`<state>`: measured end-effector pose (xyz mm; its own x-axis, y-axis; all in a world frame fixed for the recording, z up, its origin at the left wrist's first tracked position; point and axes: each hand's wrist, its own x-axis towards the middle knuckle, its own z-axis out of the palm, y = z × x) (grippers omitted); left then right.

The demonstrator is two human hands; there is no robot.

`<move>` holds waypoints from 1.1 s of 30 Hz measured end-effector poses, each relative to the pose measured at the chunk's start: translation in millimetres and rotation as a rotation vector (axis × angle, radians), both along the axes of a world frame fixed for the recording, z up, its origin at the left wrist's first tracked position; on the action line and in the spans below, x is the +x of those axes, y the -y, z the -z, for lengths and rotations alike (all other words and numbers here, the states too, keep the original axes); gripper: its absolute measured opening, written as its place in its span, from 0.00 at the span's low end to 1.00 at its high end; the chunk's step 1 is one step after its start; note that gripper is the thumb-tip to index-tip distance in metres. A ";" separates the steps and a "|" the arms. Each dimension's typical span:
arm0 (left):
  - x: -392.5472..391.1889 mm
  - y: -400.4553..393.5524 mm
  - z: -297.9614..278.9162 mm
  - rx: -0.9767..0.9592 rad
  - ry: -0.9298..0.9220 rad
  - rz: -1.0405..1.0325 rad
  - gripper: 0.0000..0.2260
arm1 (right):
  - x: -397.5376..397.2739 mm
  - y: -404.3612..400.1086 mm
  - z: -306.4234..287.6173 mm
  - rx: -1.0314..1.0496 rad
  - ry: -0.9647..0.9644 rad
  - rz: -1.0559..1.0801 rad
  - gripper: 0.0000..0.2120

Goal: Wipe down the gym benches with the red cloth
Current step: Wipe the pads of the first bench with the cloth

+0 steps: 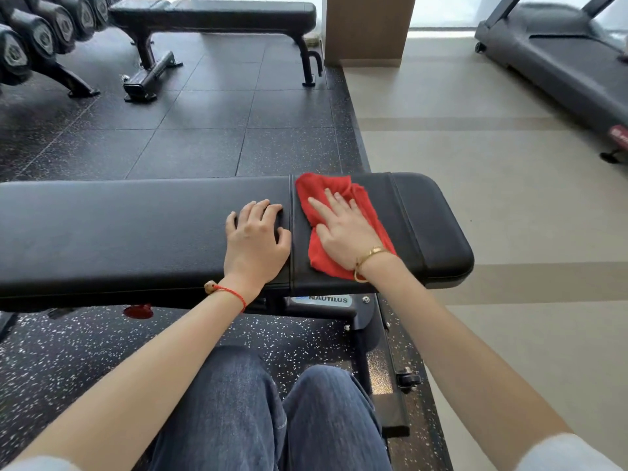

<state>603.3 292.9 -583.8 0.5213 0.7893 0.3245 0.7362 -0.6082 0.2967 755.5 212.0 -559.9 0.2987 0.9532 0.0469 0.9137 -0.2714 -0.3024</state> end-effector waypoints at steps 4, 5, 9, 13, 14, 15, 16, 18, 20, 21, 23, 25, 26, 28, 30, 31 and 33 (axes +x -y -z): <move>-2.1 -2.4 1.6 0.004 0.005 0.011 0.20 | 3.1 57.8 7.4 0.077 0.027 -0.061 0.26; -2.7 -2.9 2.0 0.007 0.004 0.016 0.20 | 16.5 69.6 7.5 0.074 0.036 -0.014 0.26; -2.6 -1.5 1.9 0.014 0.002 0.019 0.19 | 86.2 83.0 -1.0 0.005 0.027 0.286 0.25; -1.8 0.0 0.3 0.007 0.020 0.015 0.18 | 95.9 77.3 -4.7 -0.010 -0.027 0.335 0.25; -1.8 0.3 -0.1 0.007 0.021 0.014 0.18 | 91.4 83.3 -2.5 0.015 -0.023 0.320 0.25; -2.0 0.3 -0.4 0.007 0.020 0.013 0.18 | 85.9 92.1 0.4 0.042 -0.019 0.309 0.25; -1.8 0.2 -0.5 0.005 0.016 0.014 0.18 | 80.8 101.9 3.6 0.069 -0.015 0.301 0.25; -1.6 1.1 -0.4 -0.001 0.003 0.014 0.19 | 75.7 116.1 9.4 0.094 -0.014 0.296 0.25; -1.2 2.1 -0.9 -0.002 -0.012 0.015 0.19 | 81.6 112.2 9.1 0.079 -0.023 0.303 0.25; -1.2 2.5 -1.4 -0.003 -0.019 0.015 0.20 | 87.5 104.1 8.1 0.058 -0.025 0.310 0.25; -1.3 2.9 -2.3 -0.008 -0.023 0.015 0.20 | 103.9 79.9 4.4 0.010 -0.020 0.321 0.25; -0.8 3.4 -2.7 -0.010 -0.029 0.016 0.20 | 119.5 50.2 -0.1 -0.034 -0.021 0.336 0.25; -0.6 3.4 -3.2 -0.011 -0.030 0.017 0.20 | 123.7 35.2 -1.8 -0.048 -0.021 0.339 0.25; -0.4 3.0 -4.0 -0.009 -0.023 0.015 0.20 | 123.1 10.2 -3.9 -0.064 -0.019 0.328 0.26; -0.6 2.3 -4.4 -0.003 -0.019 0.015 0.19 | 113.5 -3.2 -5.7 -0.062 -0.017 0.295 0.26; -0.7 2.3 -4.4 -0.002 -0.019 0.016 0.19 | 106.2 -4.2 -7.0 -0.061 -0.011 0.263 0.26; -1.8 1.9 -4.5 0.001 -0.014 0.017 0.19 | 86.1 1.3 -7.1 -0.053 -0.012 0.154 0.26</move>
